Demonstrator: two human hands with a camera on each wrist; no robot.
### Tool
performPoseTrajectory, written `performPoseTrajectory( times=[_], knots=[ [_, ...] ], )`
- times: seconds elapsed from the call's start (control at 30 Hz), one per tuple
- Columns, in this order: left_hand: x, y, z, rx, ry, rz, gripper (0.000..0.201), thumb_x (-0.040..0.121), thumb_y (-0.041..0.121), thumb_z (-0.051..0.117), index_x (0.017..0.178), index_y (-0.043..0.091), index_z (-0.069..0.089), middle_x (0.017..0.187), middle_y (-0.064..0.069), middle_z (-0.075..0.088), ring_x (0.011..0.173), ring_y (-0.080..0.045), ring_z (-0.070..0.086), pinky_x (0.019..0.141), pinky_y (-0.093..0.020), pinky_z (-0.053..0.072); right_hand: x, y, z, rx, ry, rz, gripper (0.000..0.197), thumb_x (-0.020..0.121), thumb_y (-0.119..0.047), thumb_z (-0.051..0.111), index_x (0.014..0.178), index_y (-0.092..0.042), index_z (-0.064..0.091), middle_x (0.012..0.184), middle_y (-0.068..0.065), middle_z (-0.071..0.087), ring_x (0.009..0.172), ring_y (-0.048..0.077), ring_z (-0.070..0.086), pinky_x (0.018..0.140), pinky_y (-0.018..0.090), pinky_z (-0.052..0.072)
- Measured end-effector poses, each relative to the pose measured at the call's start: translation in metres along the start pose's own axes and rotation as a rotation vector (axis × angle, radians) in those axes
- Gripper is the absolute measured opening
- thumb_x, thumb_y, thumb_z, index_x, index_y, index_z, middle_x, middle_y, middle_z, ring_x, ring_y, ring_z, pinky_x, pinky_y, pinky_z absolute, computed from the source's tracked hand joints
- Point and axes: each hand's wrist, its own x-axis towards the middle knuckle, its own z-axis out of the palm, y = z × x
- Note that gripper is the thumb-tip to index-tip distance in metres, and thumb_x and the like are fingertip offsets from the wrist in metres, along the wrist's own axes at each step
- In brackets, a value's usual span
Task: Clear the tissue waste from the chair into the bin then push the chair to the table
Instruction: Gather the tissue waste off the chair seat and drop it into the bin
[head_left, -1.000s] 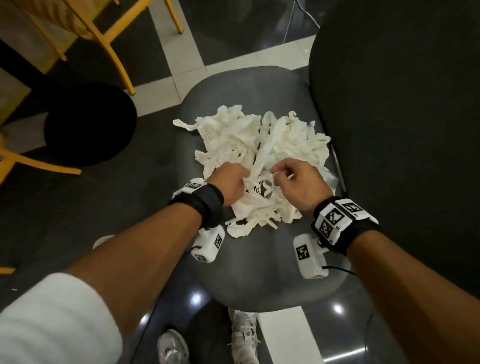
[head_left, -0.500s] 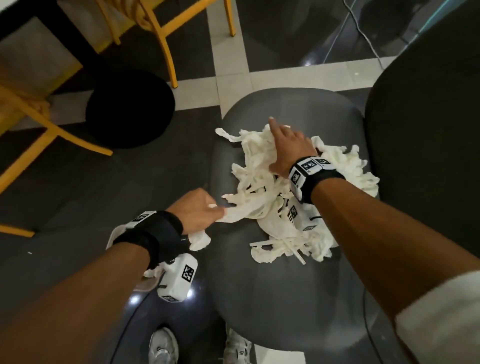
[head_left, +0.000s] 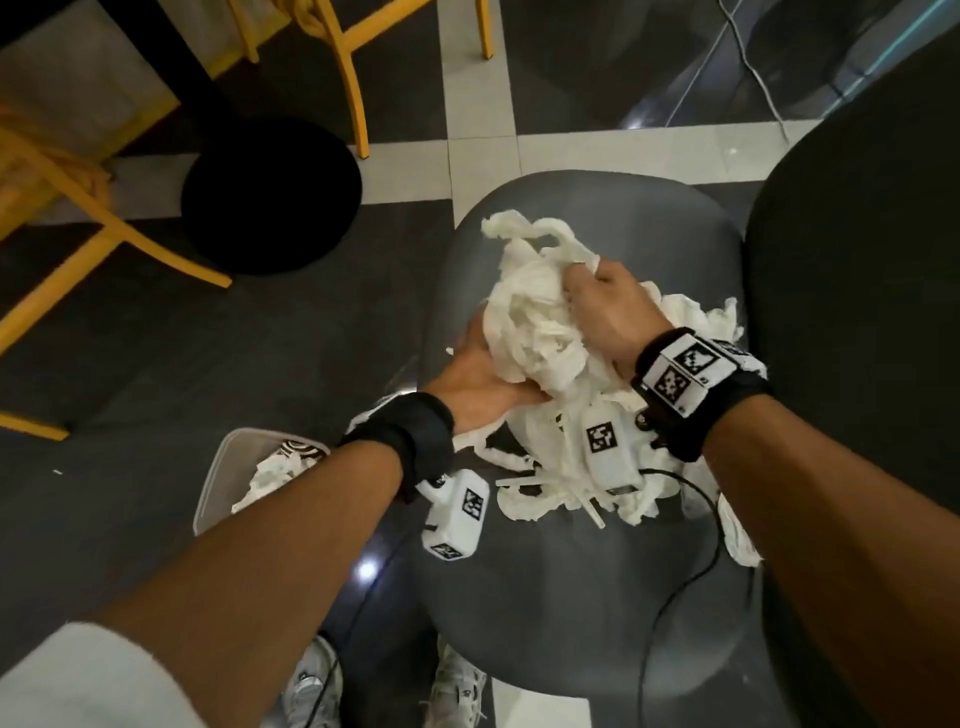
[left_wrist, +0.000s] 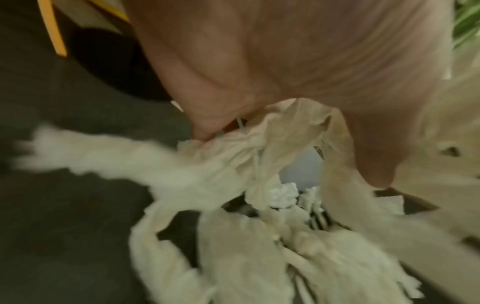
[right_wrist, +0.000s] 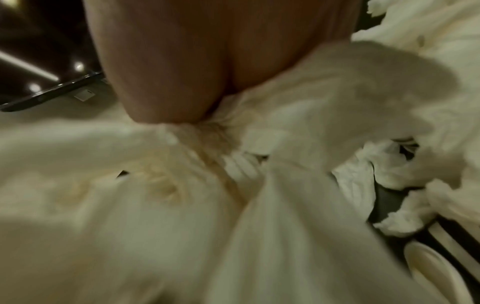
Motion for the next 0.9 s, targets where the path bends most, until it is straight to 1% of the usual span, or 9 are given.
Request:
performPoseTrajectory(
  times=[0.07, 0.13, 0.3, 0.47, 0.57, 0.63, 0.7, 0.8, 0.9],
  knots=[
    [-0.005, 0.007, 0.013, -0.047, -0.026, -0.018, 0.045, 0.083, 0.026, 0.077, 0.125, 0.024, 0.062, 0.113, 0.011, 0.069, 0.105, -0.001, 0.064, 0.085, -0.015, 0.053, -0.008, 0.001, 0.011, -0.024, -0.077, -0.032, 0.028, 0.091, -0.035, 0.040, 0.069, -0.022, 0.052, 0.065, -0.005, 0.055, 0.061, 0.015, 0.053, 0.064, 0.035, 0.043],
    [-0.015, 0.000, 0.014, -0.187, 0.064, -0.073, 0.024, 0.090, 0.018, 0.065, 0.113, 0.022, 0.070, 0.105, 0.005, 0.075, 0.101, -0.010, 0.069, 0.087, -0.026, 0.057, -0.014, 0.004, 0.025, -0.073, -0.100, -0.112, 0.019, 0.099, -0.026, 0.039, 0.087, -0.024, 0.054, 0.080, -0.006, 0.062, 0.073, 0.014, 0.059, 0.073, 0.033, 0.048],
    [-0.037, -0.058, -0.048, -0.219, 0.267, -0.223, 0.029, 0.084, 0.035, 0.057, 0.102, 0.019, 0.073, 0.098, -0.005, 0.077, 0.096, -0.029, 0.073, 0.088, -0.050, 0.058, -0.039, -0.003, 0.077, -0.123, -0.158, -0.194, 0.026, 0.098, -0.040, 0.045, 0.113, -0.020, 0.051, 0.103, 0.000, 0.061, 0.091, 0.020, 0.058, 0.083, 0.039, 0.048],
    [-0.095, -0.084, -0.131, -0.130, 0.336, -0.284, 0.015, 0.091, 0.025, 0.059, 0.093, 0.017, 0.072, 0.084, 0.000, 0.074, 0.078, -0.012, 0.072, 0.065, -0.025, 0.058, -0.068, -0.028, 0.134, -0.298, -0.469, -0.241, 0.068, 0.078, -0.068, 0.065, 0.134, -0.035, 0.044, 0.128, -0.012, 0.059, 0.111, 0.011, 0.057, 0.095, 0.036, 0.048],
    [-0.123, -0.118, -0.177, -0.036, 0.398, -0.343, 0.020, 0.095, 0.016, 0.054, 0.078, 0.013, 0.064, 0.076, 0.001, 0.066, 0.069, -0.015, 0.061, 0.059, -0.029, 0.045, -0.081, -0.039, 0.177, -0.432, -0.672, -0.247, 0.085, 0.077, -0.064, 0.072, 0.146, -0.037, 0.030, 0.128, -0.013, 0.056, 0.104, 0.007, 0.053, 0.095, 0.031, 0.044],
    [-0.136, -0.152, -0.206, -0.025, 0.446, -0.406, 0.019, 0.091, 0.024, 0.055, 0.090, 0.008, 0.064, 0.087, -0.007, 0.068, 0.076, -0.021, 0.062, 0.062, -0.032, 0.043, -0.083, -0.039, 0.214, -0.510, -0.729, -0.244, 0.080, 0.085, -0.046, 0.072, 0.150, -0.031, 0.028, 0.125, -0.005, 0.062, 0.106, 0.015, 0.060, 0.095, 0.033, 0.048],
    [-0.147, -0.186, -0.228, -0.009, 0.493, -0.458, 0.025, 0.091, 0.022, 0.056, 0.099, 0.000, 0.064, 0.094, -0.011, 0.068, 0.081, -0.026, 0.061, 0.063, -0.034, 0.042, -0.080, -0.033, 0.259, -0.599, -0.752, -0.220, 0.052, 0.094, -0.026, 0.062, 0.143, -0.024, 0.046, 0.122, 0.004, 0.067, 0.110, 0.024, 0.064, 0.098, 0.039, 0.051],
    [-0.153, -0.237, -0.246, 0.050, 0.483, -0.491, 0.021, 0.094, 0.009, 0.050, 0.085, -0.007, 0.061, 0.085, -0.017, 0.064, 0.075, -0.029, 0.056, 0.061, -0.034, 0.038, -0.076, -0.021, 0.324, -0.757, -0.668, -0.222, 0.027, 0.094, -0.018, 0.051, 0.115, -0.017, 0.066, 0.114, 0.008, 0.066, 0.107, 0.030, 0.065, 0.094, 0.042, 0.054],
    [-0.144, -0.288, -0.250, 0.050, 0.416, -0.513, 0.021, 0.088, 0.009, 0.049, 0.070, 0.000, 0.055, 0.073, -0.014, 0.062, 0.070, -0.034, 0.059, 0.056, -0.031, 0.038, -0.069, -0.007, 0.376, -0.730, -0.566, -0.169, 0.035, 0.094, -0.025, 0.049, 0.127, -0.018, 0.058, 0.130, 0.007, 0.057, 0.121, 0.029, 0.057, 0.105, 0.045, 0.048]
  ],
)
